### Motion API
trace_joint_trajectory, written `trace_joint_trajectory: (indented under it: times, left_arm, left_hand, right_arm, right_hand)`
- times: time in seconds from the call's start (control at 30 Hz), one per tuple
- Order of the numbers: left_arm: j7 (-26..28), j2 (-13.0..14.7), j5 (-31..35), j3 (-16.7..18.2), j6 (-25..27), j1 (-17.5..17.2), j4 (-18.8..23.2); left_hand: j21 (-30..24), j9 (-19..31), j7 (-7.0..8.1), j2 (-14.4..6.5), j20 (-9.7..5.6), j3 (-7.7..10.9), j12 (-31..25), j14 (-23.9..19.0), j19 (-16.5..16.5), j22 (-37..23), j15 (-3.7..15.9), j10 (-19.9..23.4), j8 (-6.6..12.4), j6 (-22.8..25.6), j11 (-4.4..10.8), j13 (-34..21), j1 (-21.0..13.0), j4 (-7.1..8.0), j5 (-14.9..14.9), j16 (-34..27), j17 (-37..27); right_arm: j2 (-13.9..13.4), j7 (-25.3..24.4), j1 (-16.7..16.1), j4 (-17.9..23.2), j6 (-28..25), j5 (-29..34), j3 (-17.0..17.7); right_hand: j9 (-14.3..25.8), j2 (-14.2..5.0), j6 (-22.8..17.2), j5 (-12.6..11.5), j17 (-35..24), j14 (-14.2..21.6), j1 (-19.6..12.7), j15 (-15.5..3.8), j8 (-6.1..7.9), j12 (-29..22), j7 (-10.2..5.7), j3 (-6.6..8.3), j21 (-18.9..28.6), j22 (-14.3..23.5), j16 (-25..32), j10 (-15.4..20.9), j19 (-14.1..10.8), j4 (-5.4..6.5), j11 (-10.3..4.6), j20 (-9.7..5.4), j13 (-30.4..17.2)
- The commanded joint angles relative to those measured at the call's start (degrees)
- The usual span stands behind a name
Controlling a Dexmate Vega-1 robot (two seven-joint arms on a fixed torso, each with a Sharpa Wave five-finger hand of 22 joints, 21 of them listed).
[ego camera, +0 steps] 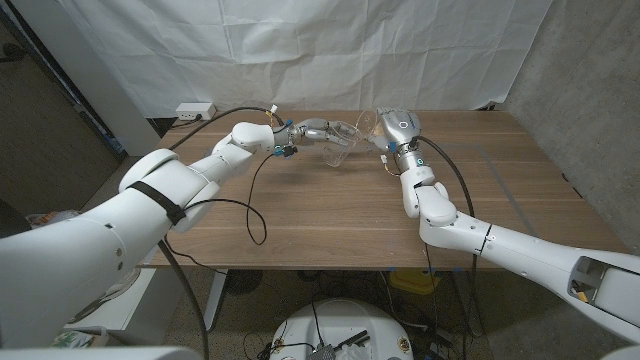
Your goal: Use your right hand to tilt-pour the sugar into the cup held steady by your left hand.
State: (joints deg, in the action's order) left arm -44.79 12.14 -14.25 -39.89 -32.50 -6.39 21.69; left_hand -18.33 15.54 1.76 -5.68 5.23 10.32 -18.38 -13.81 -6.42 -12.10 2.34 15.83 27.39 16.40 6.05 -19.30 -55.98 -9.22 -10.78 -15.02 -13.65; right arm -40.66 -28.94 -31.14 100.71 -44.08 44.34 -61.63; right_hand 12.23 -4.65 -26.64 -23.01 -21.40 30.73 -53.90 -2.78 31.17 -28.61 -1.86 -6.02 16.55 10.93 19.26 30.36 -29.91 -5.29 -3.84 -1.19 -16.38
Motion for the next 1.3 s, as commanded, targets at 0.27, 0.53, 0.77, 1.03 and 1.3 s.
trace_joint_trajectory:
  times: [0.27, 0.53, 0.77, 1.03, 1.3]
  left_arm:
    - [0.3, -0.9, 0.5, -1.2, 1.2, 1.0, -0.4]
    - [0.9, -1.5, 0.7, -1.8, 1.6, 1.4, -0.4]
    - [1.1, -1.6, 0.8, -2.1, 2.1, 1.5, -0.5]
    - [1.9, -1.8, 0.9, -2.6, 2.9, 1.7, -0.6]
    - [2.7, -1.9, 0.9, -3.0, 4.0, 1.8, -0.7]
  left_hand:
    - [-0.4, 0.3, 0.33, -1.6, -0.39, 1.45, 0.1, -0.9, -0.1, -0.2, 2.45, 1.0, 0.64, 1.0, 0.29, -0.4, 1.1, 0.98, 0.1, -0.1, -0.1]
    - [-0.5, 0.3, 0.28, -1.6, -0.41, 1.55, 0.0, -1.1, -0.1, -0.2, 2.39, 1.4, 0.75, 1.3, 0.23, -0.4, 1.0, 0.94, 0.1, -0.1, -0.1]
    - [-0.5, 0.3, 0.13, -1.6, -0.29, 1.57, 0.1, -1.0, 0.0, -0.2, 2.38, 1.3, 0.72, 1.2, 0.16, -0.5, 1.1, 1.0, 0.1, -0.1, -0.1]
    - [-0.5, 0.3, 0.13, -1.6, -0.35, 1.63, 0.2, -1.1, 0.0, -0.2, 2.42, 1.4, 0.71, 1.2, 0.08, -0.6, 1.1, 0.98, 0.1, -0.1, -0.1]
    - [-0.6, 0.3, 0.07, -1.5, -0.39, 1.61, 0.3, -1.0, 0.0, -0.2, 2.49, 1.5, 0.77, 1.4, 0.1, -0.6, 1.2, 1.02, 0.2, -0.1, -0.1]
  right_arm:
    - [-0.9, 5.6, 1.6, -0.1, -1.3, 7.6, -2.4]
    - [-1.2, 6.8, 1.4, 0.6, -0.6, 7.9, -1.7]
    - [-1.9, 9.7, 2.0, 1.1, -0.8, 10.5, -2.5]
    - [-2.3, 13.7, 3.6, 0.9, -0.3, 15.3, -3.8]
    - [-1.9, 15.6, 4.1, 0.3, -0.4, 18.6, -3.6]
  right_hand:
    - [0.1, -0.26, -4.4, -0.2, -0.3, 0.5, -0.7, -8.2, 0.37, -0.2, -3.7, -0.85, 0.0, 0.2, -0.2, 0.6, -0.3, -0.1, -0.47, -0.62, -0.2]
    - [0.1, -0.4, -4.6, -0.2, -0.6, 0.4, -0.8, -8.21, 0.44, -0.1, -3.86, -1.06, -0.1, 0.2, -0.4, 0.9, -0.2, -0.04, -0.49, -0.89, -0.2]
    - [0.1, -0.38, -4.7, -0.1, -0.8, 0.3, -0.6, -8.37, 0.43, 0.0, -3.92, -1.34, -0.3, 0.2, -0.7, 0.8, 0.0, 0.1, -0.75, -1.05, -0.3]
    - [0.0, -0.53, -5.2, -0.2, -0.8, 0.3, -0.8, -8.44, 0.56, 0.0, -3.99, -1.42, -0.2, 0.2, -0.9, 1.1, -0.1, 0.06, -0.81, -1.02, -0.3]
    - [0.0, -0.69, -5.3, -0.3, -1.0, 0.2, -1.0, -8.67, 0.51, 0.2, -4.29, -1.6, -0.4, 0.2, -1.2, 1.1, 0.0, 0.08, -1.16, -1.27, -0.3]
